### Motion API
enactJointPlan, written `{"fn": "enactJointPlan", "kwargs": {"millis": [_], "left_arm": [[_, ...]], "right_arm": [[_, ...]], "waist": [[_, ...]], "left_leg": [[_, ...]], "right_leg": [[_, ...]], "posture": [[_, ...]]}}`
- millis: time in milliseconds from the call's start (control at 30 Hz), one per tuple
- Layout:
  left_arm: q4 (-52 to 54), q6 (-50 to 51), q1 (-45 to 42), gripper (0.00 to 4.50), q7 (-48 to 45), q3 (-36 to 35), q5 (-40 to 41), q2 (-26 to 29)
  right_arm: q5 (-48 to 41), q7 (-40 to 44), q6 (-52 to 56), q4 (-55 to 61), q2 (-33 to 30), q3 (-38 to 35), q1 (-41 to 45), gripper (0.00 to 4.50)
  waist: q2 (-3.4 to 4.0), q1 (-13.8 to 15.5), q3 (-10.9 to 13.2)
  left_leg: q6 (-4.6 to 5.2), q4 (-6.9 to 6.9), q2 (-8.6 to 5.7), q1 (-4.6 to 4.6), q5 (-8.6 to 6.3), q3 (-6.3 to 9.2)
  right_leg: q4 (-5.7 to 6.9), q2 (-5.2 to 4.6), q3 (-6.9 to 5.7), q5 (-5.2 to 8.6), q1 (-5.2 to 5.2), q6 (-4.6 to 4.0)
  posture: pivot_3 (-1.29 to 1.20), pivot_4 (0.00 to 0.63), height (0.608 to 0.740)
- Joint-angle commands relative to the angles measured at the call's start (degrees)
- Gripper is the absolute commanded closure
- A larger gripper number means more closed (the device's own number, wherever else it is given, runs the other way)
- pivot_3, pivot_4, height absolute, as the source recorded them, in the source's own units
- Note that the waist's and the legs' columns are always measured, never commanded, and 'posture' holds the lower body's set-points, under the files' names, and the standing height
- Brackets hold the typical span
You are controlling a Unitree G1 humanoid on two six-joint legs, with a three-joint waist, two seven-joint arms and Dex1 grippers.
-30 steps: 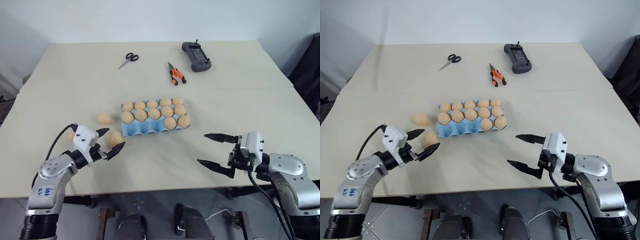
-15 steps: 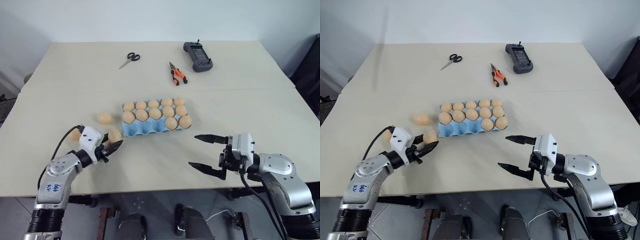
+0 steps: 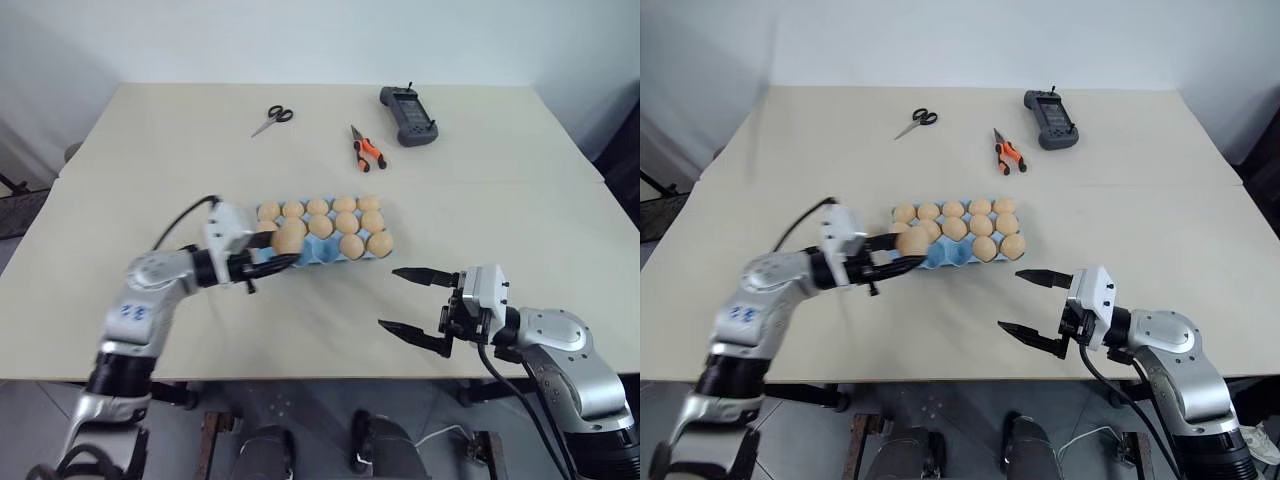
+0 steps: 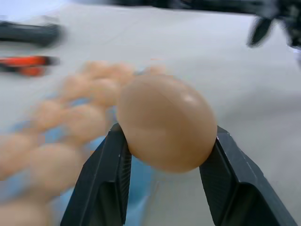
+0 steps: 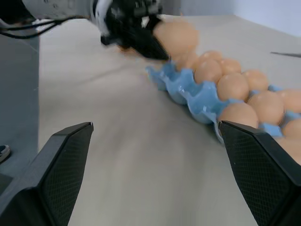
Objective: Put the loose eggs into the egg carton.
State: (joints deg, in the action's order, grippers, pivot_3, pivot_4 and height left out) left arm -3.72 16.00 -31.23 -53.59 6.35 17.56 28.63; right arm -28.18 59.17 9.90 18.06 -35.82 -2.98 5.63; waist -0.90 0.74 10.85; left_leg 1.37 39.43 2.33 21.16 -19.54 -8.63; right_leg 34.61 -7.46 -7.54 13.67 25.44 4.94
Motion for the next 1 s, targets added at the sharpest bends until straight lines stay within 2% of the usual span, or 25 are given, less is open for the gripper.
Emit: {"fn": "enactJointPlan", "kwargs": {"millis": [33,167,333,433,633,800,1000], "left_arm": [[-4.83,-3.62,-3.32,2.63,-0.64,1.89,-3.40,-0.90],[-11.31,-6.54,-6.55,2.63,0.52,2.11,-5.54,-2.93],[-14.53,-8.34,-7.73,2.63,1.17,1.48,-5.53,-5.08],[-15.34,-8.65,-8.23,1.93,1.09,1.87,-5.60,-6.42],[-15.07,-9.90,-8.39,0.03,4.10,-0.42,-5.98,-6.63],[-7.48,-9.56,-2.92,0.01,2.72,-5.13,-2.96,-2.53],[2.36,-8.60,9.32,0.01,4.16,-16.90,3.56,2.77]], "right_arm": [[-0.25,-1.25,-0.26,2.63,-0.30,-1.14,0.07,0.00],[-0.30,-3.10,-0.12,4.12,0.26,-1.04,-0.50,0.00],[-0.47,-4.80,0.18,5.44,0.59,-0.91,-1.34,0.00],[-0.53,-5.26,0.21,5.53,0.65,-0.68,-1.31,0.00],[-0.85,-5.41,0.40,5.69,0.86,0.09,-0.76,0.00],[-1.09,-4.81,0.56,5.21,1.02,0.49,0.03,0.00],[-1.64,-3.00,0.50,3.87,1.15,1.07,1.48,0.00]], "waist": [[0.00,-0.54,0.00],[0.00,-0.77,0.00],[0.00,-0.70,0.00],[0.00,-0.69,0.00],[-0.01,-0.66,0.00],[0.00,-1.32,0.00],[0.00,-1.14,0.00]], "left_leg": [[0.00,0.00,0.00,0.01,0.00,0.00],[-0.03,0.00,0.03,0.00,0.01,0.08],[0.03,0.10,0.21,0.06,-0.02,0.09],[0.10,0.25,0.23,0.13,-0.06,0.08],[0.17,0.52,0.25,0.15,-0.10,0.09],[0.13,0.52,0.34,0.06,-0.12,0.04],[0.06,0.53,0.39,0.01,-0.17,0.11]], "right_leg": [[-0.01,0.02,-0.01,0.00,0.02,0.00],[0.06,0.05,-0.09,0.00,0.03,0.00],[0.02,-0.01,-0.05,-0.03,0.02,0.05],[0.02,-0.02,-0.04,-0.05,0.02,0.08],[0.01,-0.06,0.00,-0.05,0.01,0.09],[0.14,-0.04,0.04,-0.06,0.01,0.05],[0.23,-0.08,-0.01,-0.05,0.04,0.02]], "posture": [[0.00,0.150,0.740],[0.00,0.150,0.740],[0.00,0.150,0.740],[0.00,0.150,0.740],[0.00,0.150,0.740],[0.00,0.150,0.740],[0.00,0.150,0.740]]}}
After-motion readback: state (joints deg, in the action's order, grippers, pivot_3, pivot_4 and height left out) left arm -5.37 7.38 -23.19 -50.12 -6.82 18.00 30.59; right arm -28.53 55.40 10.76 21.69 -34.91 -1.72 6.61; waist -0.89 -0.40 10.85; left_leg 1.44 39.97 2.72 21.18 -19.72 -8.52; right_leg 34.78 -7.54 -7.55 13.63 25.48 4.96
